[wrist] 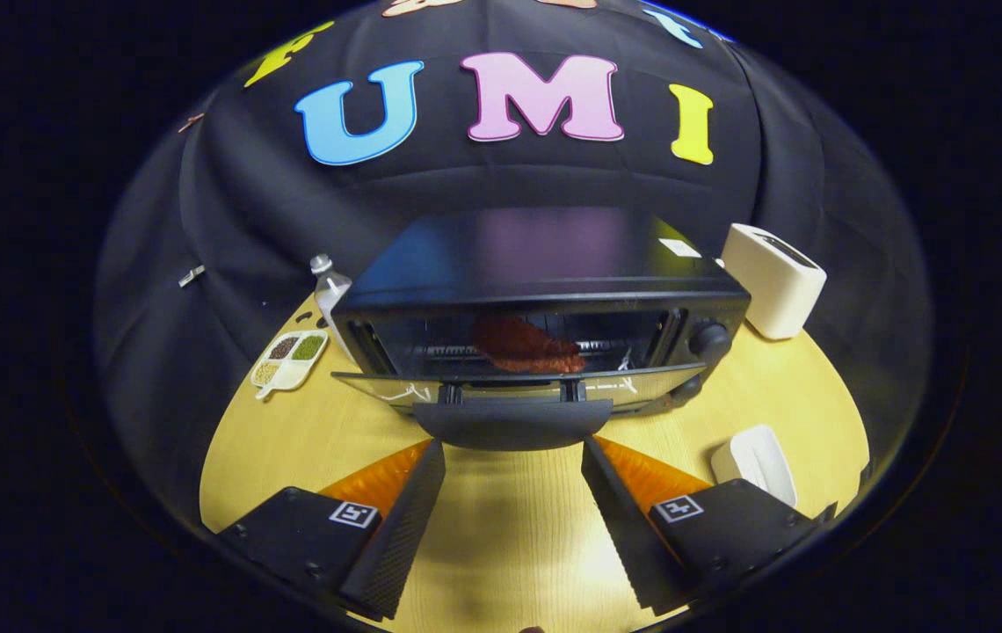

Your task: Open the toaster oven, put the food inside, and close the toaster oven door.

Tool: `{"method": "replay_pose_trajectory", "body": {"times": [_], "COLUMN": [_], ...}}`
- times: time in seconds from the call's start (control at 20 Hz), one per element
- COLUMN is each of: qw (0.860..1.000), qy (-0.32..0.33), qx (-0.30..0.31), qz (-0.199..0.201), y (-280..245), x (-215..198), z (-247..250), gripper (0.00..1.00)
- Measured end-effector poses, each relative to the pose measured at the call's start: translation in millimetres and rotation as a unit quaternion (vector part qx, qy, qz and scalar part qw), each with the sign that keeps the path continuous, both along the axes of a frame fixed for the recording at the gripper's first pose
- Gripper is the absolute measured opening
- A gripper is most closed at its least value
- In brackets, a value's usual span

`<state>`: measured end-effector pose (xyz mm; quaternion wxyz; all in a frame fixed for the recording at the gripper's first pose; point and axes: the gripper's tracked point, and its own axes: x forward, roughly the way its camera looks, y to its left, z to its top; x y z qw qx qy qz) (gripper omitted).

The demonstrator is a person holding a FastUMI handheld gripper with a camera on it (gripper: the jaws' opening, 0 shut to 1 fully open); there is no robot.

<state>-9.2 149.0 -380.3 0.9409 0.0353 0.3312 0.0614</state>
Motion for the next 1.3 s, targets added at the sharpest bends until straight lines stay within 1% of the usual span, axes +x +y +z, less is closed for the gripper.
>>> {"method": "replay_pose_trajectory", "body": {"times": [0.3, 0.4, 0.55, 0.7, 0.8, 0.9, 1.05, 1.15, 1.2, 1.3], "qw": [0.999, 0.997, 0.992, 0.984, 0.974, 0.957, 0.93, 0.913, 0.909, 0.908], "qy": [-0.052, -0.075, -0.122, -0.176, -0.223, -0.284, -0.36, -0.402, -0.412, -0.416], "qx": [0.007, 0.01, -0.001, -0.02, -0.028, -0.043, -0.063, -0.065, -0.061, -0.049], "qz": [0.005, 0.004, 0.008, 0.021, 0.033, 0.042, 0.04, 0.026, 0.018, -0.01], "y": [-2.6, -7.8, -19.4, -28.0, -30.3, -35.3, -42.6, -49.0, -47.8, -57.2], "x": [21.9, 18.6, 18.6, 19.5, 20.6, 18.0, 11.7, 4.6, 5.2, 5.4], "z": [37.2, 53.7, 87.6, 130.6, 167.5, 211.0, 269.6, 304.8, 316.0, 333.5], "gripper": [0.98, 0.98, 0.97, 0.97, 0.97, 0.98, 0.98, 0.97, 0.97, 0.97]}}
